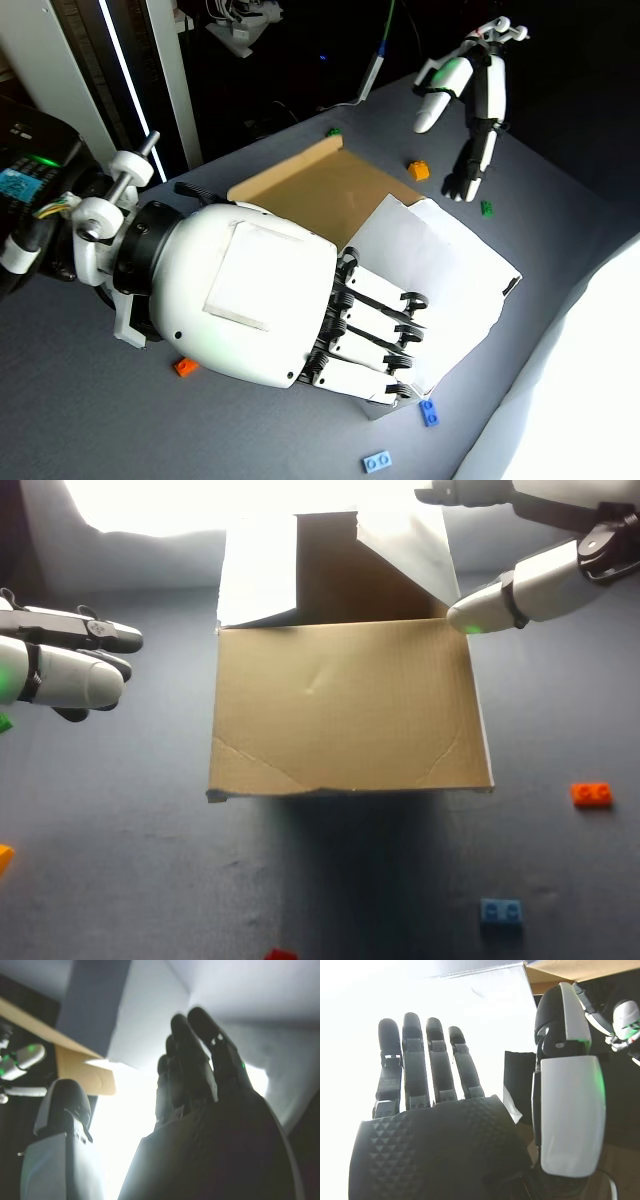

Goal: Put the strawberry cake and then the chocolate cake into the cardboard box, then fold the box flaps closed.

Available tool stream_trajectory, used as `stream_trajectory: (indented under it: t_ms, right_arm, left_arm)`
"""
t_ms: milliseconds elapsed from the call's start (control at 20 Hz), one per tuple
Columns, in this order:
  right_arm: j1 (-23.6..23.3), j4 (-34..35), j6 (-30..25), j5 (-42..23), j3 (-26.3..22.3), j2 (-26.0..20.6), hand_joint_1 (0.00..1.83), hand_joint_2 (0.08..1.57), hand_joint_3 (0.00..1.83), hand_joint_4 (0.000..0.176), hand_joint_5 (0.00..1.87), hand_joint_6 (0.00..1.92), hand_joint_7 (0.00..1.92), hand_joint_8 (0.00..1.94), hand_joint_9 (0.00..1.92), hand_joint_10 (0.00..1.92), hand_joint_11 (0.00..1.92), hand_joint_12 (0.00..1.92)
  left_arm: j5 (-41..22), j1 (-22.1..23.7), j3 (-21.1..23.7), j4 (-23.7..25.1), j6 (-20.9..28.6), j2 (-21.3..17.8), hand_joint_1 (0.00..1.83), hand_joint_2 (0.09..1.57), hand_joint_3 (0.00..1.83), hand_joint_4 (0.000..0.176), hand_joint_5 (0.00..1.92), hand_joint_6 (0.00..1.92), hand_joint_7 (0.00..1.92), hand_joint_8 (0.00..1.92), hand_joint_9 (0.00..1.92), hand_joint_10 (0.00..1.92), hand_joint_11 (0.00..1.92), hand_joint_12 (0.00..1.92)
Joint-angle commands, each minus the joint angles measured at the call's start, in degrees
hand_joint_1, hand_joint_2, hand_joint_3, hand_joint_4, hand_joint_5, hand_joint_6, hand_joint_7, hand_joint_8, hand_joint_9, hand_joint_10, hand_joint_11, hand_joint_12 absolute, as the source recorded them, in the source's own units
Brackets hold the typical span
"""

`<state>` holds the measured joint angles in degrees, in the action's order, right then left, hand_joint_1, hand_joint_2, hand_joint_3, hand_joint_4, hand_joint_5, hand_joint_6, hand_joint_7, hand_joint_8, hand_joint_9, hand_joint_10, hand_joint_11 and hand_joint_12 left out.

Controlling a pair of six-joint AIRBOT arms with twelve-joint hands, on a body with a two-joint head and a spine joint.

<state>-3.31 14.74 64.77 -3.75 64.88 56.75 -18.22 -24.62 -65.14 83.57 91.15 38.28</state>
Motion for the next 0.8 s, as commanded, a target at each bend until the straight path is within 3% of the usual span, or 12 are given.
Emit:
stream_trajectory:
  t_ms: [0, 250, 500, 750]
  right_arm:
    - [-0.33, -0.05, -0.18, -7.36, 0.49, -0.77, 0.6, 1.0, 0.0, 0.0, 0.19, 0.01, 0.24, 0.0, 0.33, 0.0, 0.0, 1.12]
    - [-0.24, -0.06, -0.18, -7.05, 3.64, 1.7, 0.61, 1.0, 0.0, 0.0, 0.19, 0.0, 0.25, 0.0, 0.34, 0.0, 0.0, 1.13]
    - [0.46, -0.47, 0.43, -7.73, 3.71, 2.51, 0.61, 1.0, 0.0, 0.0, 0.2, 0.0, 0.26, 0.0, 0.35, 0.01, 0.0, 1.11]
    - [1.33, -2.44, 0.42, -8.32, 4.18, 3.88, 0.62, 0.99, 0.0, 0.0, 0.2, 0.0, 0.27, 0.0, 0.36, 0.01, 0.0, 1.11]
  left_arm:
    - [-0.47, 0.13, 0.18, -2.03, 0.64, -0.7, 0.64, 1.08, 0.0, 0.046, 0.25, 0.01, 0.37, 0.01, 0.51, 0.0, 0.12, 1.18]
    - [-1.76, -0.46, 1.0, -2.01, 0.43, -0.56, 0.62, 1.09, 0.0, 0.041, 0.23, 0.0, 0.35, 0.0, 0.5, 0.0, 0.12, 1.18]
    - [-1.92, -0.42, 1.39, -2.0, 0.22, -0.16, 0.6, 1.1, 0.0, 0.039, 0.23, 0.0, 0.36, 0.0, 0.52, 0.0, 0.14, 1.16]
    - [-1.77, -0.43, 1.83, -2.0, -0.66, 0.13, 0.63, 1.08, 0.0, 0.047, 0.23, 0.0, 0.35, 0.0, 0.51, 0.0, 0.14, 1.16]
